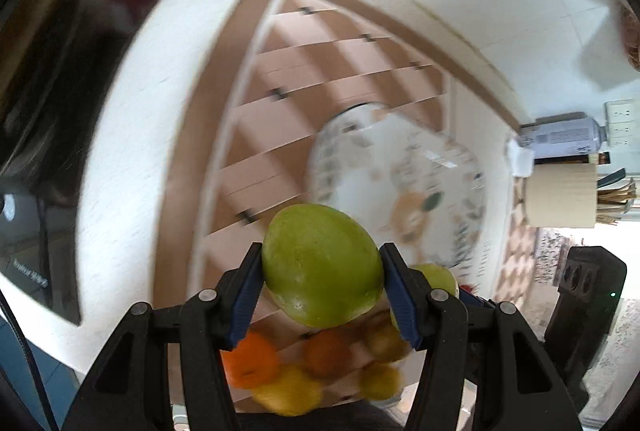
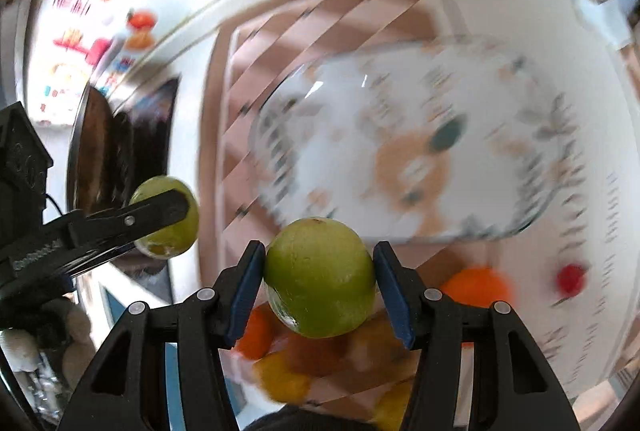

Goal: Organize fruits
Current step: 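Carry both green apples onto the floral plate and open both grippers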

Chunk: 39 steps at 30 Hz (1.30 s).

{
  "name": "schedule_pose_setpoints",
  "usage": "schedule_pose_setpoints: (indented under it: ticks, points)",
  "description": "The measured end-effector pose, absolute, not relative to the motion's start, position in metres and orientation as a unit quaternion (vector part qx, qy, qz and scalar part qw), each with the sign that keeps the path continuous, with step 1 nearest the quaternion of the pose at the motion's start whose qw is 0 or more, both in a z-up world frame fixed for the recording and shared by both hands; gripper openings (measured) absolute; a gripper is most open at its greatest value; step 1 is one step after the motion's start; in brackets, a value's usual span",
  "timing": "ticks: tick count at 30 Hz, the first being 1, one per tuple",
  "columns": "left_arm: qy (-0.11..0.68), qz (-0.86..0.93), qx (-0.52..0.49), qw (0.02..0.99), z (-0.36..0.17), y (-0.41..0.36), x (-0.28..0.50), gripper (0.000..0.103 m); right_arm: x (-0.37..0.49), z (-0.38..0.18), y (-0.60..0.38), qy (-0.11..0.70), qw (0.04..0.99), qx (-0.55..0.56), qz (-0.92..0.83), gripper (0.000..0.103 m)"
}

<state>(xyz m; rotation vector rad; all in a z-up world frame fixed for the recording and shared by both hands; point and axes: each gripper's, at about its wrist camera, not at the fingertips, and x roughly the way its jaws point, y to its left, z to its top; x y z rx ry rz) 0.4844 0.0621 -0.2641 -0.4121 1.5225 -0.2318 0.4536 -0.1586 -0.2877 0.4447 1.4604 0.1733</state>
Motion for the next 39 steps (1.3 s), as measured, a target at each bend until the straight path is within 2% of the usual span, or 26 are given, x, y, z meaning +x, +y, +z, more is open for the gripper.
schedule_pose_setpoints:
  ticks: [9,17,29,31,32,33,34,37,39]
  points:
    - [0.717,-0.117,-0.167,0.666,-0.307,-0.043,0.551,0.055,0.510,-0.311,-0.234,0.656,0.733,0.178,0.035,0.059]
    - [0.751,-0.103,-0.178,0.628,-0.343,-0.061,0.575,0.055,0.541,-0.337,-0.253,0.656,0.735,0.167,0.042,0.059]
    - [0.772,-0.093,-0.151,0.611,-0.360,-0.072,0.575,0.055,0.549,-0.350,-0.253,0.662,0.726,0.173,0.066,0.059]
    - [0.768,-0.103,-0.156,0.613,-0.357,-0.073,0.577,0.060,0.550,-0.350,-0.251,0.666,0.722,0.175,0.067,0.061]
    - [0.767,-0.104,-0.158,0.613,-0.356,-0.073,0.579,0.067,0.549,-0.350,-0.251,0.667,0.721,0.176,0.065,0.066]
    - [0.766,-0.100,-0.153,0.616,-0.354,-0.073,0.580,0.071,0.548,-0.348,-0.252,0.668,0.721,0.174,0.060,0.077]
    - [0.763,-0.096,-0.141,0.623,-0.351,-0.073,0.582,0.072,0.550,-0.347,-0.251,0.668,0.722,0.175,0.056,0.081]
    - [0.759,-0.100,-0.123,0.632,-0.343,-0.074,0.583,0.074,0.548,-0.341,-0.251,0.671,0.719,0.178,0.043,0.081]
    - [0.755,-0.100,-0.110,0.639,-0.337,-0.072,0.582,0.083,0.542,-0.335,-0.253,0.670,0.721,0.173,0.030,0.083]
